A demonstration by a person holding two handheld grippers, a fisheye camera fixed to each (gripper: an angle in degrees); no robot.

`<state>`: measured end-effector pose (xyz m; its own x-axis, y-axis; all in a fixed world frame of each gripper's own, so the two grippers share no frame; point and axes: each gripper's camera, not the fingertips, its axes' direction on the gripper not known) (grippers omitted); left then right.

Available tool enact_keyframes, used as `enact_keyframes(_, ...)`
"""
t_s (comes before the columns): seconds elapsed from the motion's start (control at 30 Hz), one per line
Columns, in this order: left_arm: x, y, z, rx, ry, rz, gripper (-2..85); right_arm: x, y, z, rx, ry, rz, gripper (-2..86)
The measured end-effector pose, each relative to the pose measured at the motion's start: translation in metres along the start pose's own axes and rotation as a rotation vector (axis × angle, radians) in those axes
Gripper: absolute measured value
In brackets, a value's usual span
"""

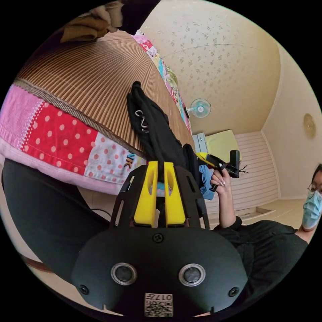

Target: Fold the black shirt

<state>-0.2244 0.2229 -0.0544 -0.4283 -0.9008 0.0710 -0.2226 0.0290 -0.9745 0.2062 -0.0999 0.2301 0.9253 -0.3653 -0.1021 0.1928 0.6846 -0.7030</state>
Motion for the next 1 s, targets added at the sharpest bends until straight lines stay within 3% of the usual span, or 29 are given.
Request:
enact_keyframes(0.27,0.032,0.010,0.024,0.036,-0.025,0.087,3.9,-0.141,-0.138,0.125,-0.286,-0.007,-0.205,17.2)
enact_keyframes(0.5,0.042,0.021,0.042,0.051,-0.034,0.117,3.9,-0.222,-0.171,0.264,-0.519,0.470,-0.378,19.2)
enact_keyframes(0.67,0.039,0.028,0.058,0.037,-0.052,0.123,3.9,-0.219,-0.172,0.287,-0.522,0.577,-0.379,13.4)
enact_keyframes(0.77,0.041,0.029,0.072,0.033,-0.024,0.133,4.0,-0.203,-0.176,0.275,-0.514,0.524,-0.371,8.5)
enact_keyframes(0.87,0.051,0.029,0.091,0.012,0.001,0.169,4.8,-0.165,-0.182,0.234,-0.453,0.319,-0.323,5.3)
enact_keyframes(1.0,0.068,0.037,0.114,-0.025,0.075,0.241,5.2,-0.063,-0.172,0.140,-0.198,-0.073,-0.232,3.6)
